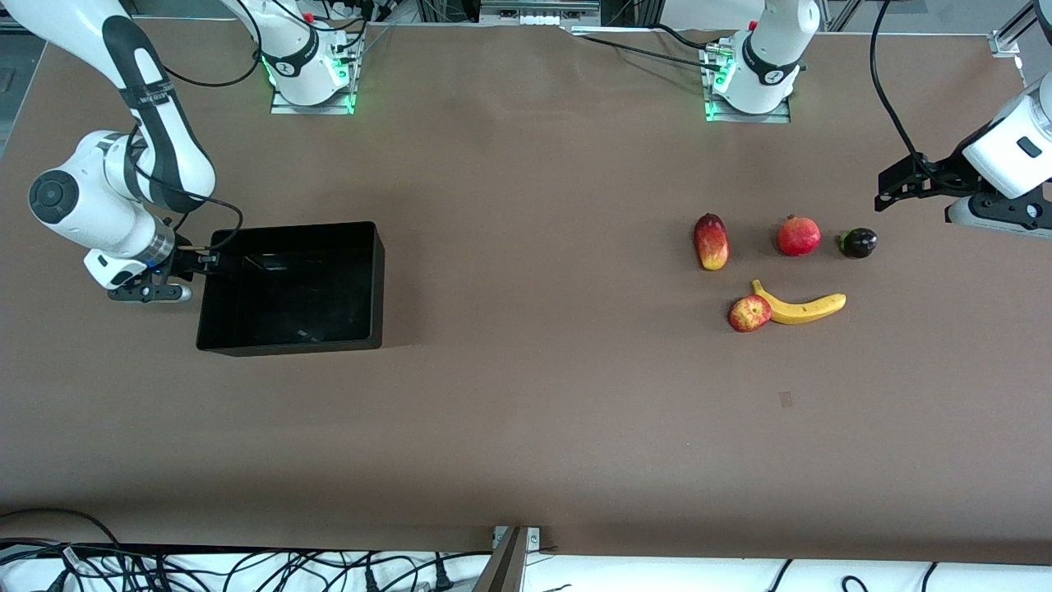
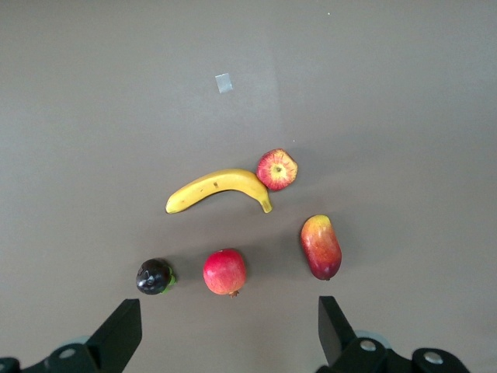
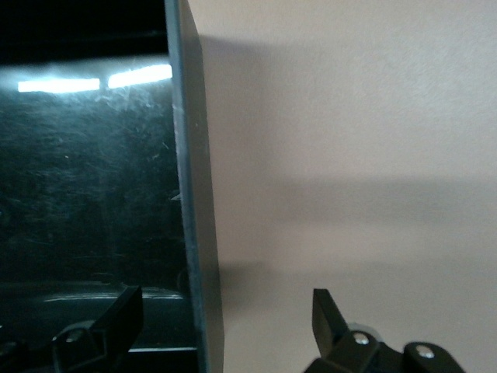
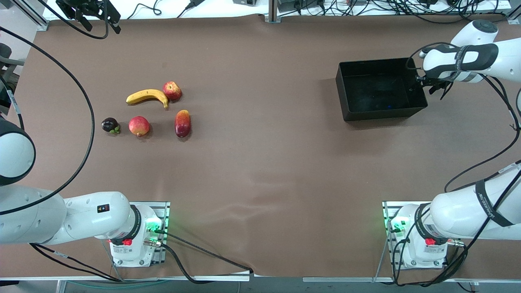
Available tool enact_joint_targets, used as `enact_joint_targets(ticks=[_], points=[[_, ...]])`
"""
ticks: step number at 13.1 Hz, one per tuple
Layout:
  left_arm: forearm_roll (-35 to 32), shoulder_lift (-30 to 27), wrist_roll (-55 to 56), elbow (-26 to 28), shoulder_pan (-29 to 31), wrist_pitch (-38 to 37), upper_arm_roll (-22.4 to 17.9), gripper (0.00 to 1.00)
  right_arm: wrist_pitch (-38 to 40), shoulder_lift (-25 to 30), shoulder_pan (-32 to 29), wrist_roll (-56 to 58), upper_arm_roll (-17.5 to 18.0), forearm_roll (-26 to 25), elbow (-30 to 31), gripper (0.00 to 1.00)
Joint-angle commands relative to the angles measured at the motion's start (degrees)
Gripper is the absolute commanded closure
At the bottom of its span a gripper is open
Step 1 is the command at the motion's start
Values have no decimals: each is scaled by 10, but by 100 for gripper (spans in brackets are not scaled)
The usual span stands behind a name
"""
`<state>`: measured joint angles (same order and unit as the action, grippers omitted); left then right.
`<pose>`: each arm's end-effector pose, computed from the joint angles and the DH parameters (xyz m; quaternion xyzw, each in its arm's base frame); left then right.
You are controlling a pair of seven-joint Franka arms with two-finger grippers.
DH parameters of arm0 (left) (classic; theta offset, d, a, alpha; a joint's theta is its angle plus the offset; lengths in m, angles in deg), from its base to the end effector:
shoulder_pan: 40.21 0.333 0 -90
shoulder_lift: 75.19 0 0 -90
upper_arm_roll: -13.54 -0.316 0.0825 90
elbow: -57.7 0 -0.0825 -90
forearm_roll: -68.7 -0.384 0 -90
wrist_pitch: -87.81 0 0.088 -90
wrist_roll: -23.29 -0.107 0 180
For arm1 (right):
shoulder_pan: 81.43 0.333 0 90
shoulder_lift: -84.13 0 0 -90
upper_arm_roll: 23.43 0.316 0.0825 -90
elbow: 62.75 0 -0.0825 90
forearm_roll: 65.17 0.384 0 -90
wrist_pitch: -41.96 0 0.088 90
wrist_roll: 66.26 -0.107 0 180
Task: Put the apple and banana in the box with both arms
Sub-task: 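Lower the right gripper against the rim of the black box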
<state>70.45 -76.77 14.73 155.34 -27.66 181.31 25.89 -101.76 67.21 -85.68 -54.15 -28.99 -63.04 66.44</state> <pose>0.5476 -0.0026 0.5815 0.9971 -0.0715 -0.0216 0.0140 0.5291 -0.0925 0.2287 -0.9998 -0.0067 0.0203 0.0004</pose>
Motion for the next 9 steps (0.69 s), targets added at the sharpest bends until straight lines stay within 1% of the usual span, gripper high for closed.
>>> enact_joint_targets(ticks=[1,2,7,8,9], points=[[4,8,1,-15,2,-4,1,0,-1,-6,-4,32,3,10,-4,88],[4,8,1,-16,2,-4,2,0,0,-6,-5,38,3,10,-5,100],[4,8,1,-15,2,-4,2,0,2,-1,-4,36,5,10,-15,100],[4,8,1,-15,2,-4,2,0,20,6,-3,36,7,10,-28,100],[4,8,1,-15,3,-4,2,0,78,14,0,35,13,10,-65,100]])
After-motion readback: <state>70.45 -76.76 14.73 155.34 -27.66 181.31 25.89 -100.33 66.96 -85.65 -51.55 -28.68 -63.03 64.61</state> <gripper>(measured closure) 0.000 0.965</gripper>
